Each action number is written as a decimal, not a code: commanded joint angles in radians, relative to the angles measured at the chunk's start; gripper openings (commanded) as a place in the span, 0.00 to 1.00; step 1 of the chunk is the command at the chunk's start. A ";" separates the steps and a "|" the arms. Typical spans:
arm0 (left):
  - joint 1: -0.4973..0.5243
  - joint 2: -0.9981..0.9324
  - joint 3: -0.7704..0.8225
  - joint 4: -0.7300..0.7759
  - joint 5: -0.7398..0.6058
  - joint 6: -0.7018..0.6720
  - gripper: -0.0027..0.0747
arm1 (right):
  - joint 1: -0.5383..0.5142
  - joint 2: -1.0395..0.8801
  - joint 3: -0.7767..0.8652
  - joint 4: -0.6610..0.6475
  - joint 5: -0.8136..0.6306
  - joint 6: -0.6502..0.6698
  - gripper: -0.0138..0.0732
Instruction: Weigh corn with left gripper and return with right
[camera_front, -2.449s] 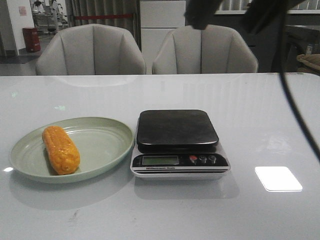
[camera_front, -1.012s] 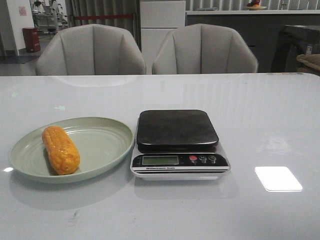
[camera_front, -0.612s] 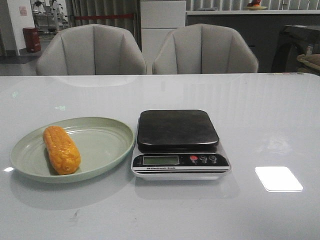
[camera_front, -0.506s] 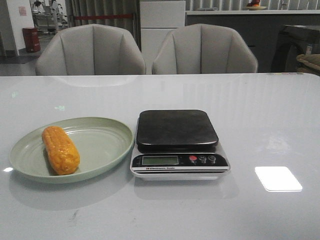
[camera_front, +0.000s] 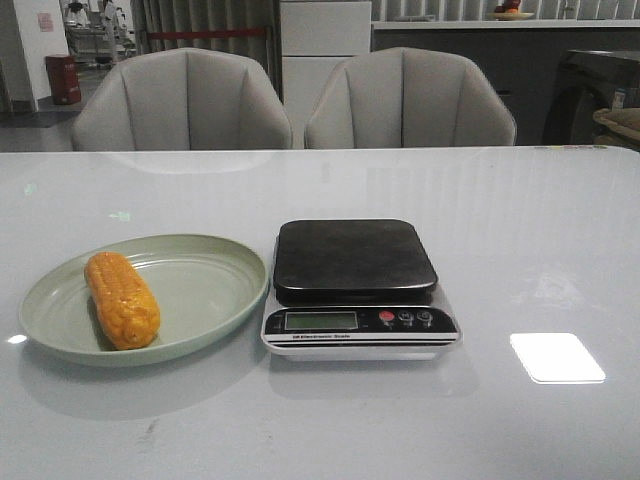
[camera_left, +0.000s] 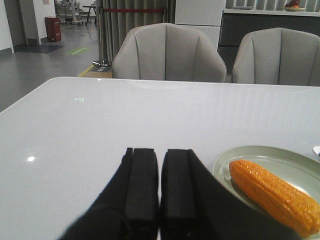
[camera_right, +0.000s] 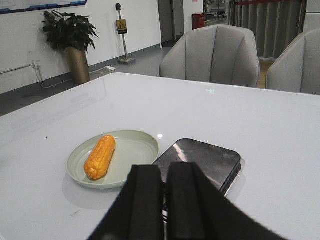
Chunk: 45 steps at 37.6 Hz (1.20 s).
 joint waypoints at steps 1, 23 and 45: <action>0.004 -0.021 0.032 -0.016 -0.137 -0.001 0.18 | -0.005 0.008 -0.026 -0.008 -0.070 -0.008 0.38; 0.002 -0.021 0.030 -0.014 -0.109 -0.001 0.18 | -0.005 0.008 -0.026 -0.008 -0.050 -0.008 0.38; 0.002 -0.021 0.030 -0.014 -0.109 -0.001 0.18 | -0.010 0.008 -0.024 -0.015 -0.053 -0.008 0.38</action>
